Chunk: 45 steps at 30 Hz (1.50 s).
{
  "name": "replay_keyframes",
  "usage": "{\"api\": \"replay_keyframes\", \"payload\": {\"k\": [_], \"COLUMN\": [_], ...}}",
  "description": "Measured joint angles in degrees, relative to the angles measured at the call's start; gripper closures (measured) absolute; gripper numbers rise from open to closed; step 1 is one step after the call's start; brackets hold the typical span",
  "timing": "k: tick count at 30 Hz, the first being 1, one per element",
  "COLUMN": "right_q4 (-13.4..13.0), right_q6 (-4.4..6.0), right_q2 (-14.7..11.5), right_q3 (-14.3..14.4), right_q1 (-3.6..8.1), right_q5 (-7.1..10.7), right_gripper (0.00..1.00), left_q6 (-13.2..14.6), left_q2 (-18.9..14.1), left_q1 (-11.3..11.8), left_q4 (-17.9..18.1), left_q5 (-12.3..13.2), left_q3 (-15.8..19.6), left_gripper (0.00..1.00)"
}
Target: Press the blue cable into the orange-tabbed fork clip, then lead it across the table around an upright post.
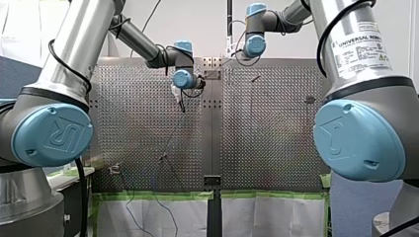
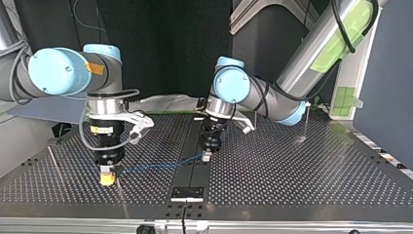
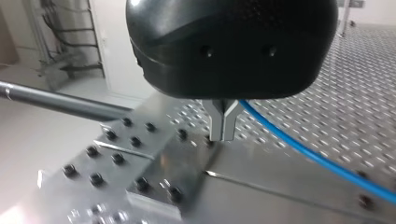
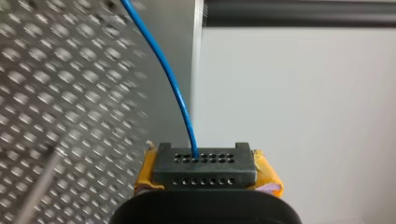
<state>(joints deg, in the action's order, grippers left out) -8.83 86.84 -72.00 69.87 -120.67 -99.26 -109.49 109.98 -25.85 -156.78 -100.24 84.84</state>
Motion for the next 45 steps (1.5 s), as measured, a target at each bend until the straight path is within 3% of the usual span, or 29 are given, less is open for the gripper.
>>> {"api": "replay_keyframes", "payload": {"k": [12,17,36,45], "right_q4": [1.2,1.3,2.5,2.6], "right_q6": [0.01,0.01,-0.10,-0.17], "right_q2": [-1.1,-1.1,-1.0,-1.0], "right_q3": [0.1,0.1,0.6,1.5], "right_q1": [3.54,4.73,9.68,11.19], "right_q5": [-0.15,-0.15,-0.07,-0.06], "right_gripper": [1.00,1.00,1.00,1.00], "left_q6": [-4.2,-6.6,-15.6,-18.7], "left_q2": [0.8,3.1,9.1,12.1], "left_q1": [-1.5,-3.0,-7.1,-8.7], "left_q4": [-0.4,-2.4,-4.7,-5.5], "left_q5": [2.2,3.7,5.4,6.1], "left_q3": [-4.7,-7.1,-16.5,-21.1], "left_gripper": [1.00,1.00,1.00,1.00]}}
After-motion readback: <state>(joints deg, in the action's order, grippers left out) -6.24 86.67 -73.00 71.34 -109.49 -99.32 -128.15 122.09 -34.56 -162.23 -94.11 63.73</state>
